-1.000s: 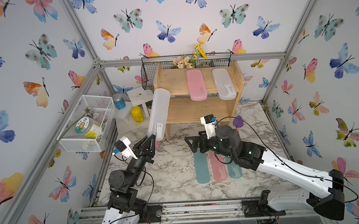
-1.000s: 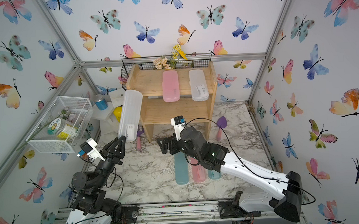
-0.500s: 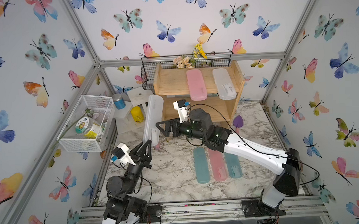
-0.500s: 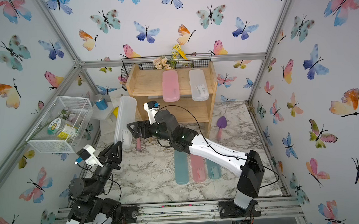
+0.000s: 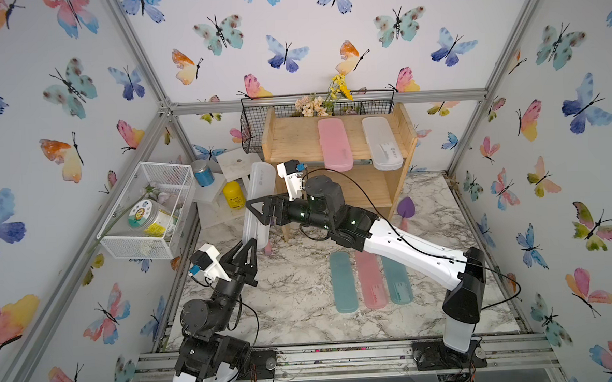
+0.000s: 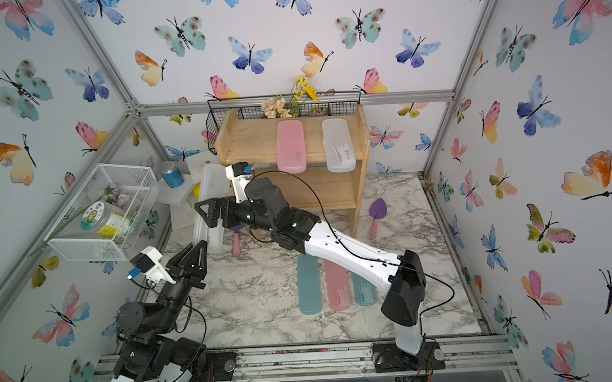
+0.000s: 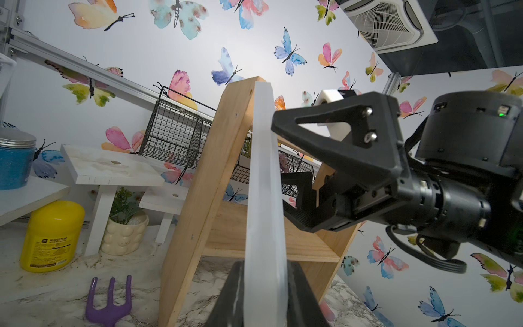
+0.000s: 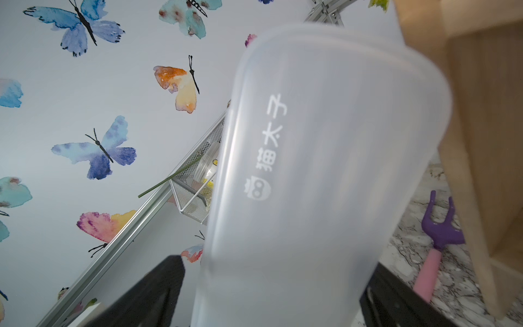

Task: Remove the pencil cases from the shelf
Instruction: Pick up the pencil case from the shelf, then place the pencil case at the center of the board.

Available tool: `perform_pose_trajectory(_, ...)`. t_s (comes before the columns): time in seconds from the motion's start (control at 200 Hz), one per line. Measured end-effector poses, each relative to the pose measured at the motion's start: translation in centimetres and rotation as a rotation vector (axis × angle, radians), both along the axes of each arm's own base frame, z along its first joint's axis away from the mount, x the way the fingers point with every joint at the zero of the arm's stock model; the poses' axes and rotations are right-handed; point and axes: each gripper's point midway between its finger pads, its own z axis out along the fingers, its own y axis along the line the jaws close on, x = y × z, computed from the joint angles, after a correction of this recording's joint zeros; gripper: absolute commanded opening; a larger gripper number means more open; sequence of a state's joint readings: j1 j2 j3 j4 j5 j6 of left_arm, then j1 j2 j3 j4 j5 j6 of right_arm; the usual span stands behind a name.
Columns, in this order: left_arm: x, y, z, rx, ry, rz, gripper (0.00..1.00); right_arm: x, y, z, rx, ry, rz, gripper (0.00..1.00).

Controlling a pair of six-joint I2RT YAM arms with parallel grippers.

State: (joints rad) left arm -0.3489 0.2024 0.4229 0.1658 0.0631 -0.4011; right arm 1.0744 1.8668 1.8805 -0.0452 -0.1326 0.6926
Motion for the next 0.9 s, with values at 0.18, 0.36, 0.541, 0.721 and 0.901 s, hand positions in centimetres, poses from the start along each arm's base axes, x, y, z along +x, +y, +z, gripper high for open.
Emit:
perform_pose_trajectory(0.18, 0.1, 0.0, -0.3, 0.011, 0.008, 0.003, 0.0, 0.0, 0.8, -1.7, -0.044, 0.028, 0.003, 0.99)
perform_pose_trajectory(0.36, 0.3, -0.1, -0.9, 0.024, 0.03, 0.006, 0.02, 0.1, 0.8, -2.3, -0.054, 0.05, -0.013, 0.8)
perform_pose_trajectory(0.541, 0.4, -0.4, -1.8, 0.046, 0.063, -0.009, 0.63, 0.1, 0.2, -2.2, -0.028, 0.054, -0.034, 0.73)
perform_pose_trajectory(0.721, -0.1, 0.2, 0.0, 0.025, 0.029, 0.014, 0.98, 0.1, -0.9, -5.6, -0.122, 0.052, -0.061, 0.73)
perform_pose_trajectory(0.901, -0.6, 1.3, 2.0, -0.004, 0.011, 0.061, 0.99, -1.2, -5.7, -11.3, -0.297, 0.066, -0.109, 0.73)
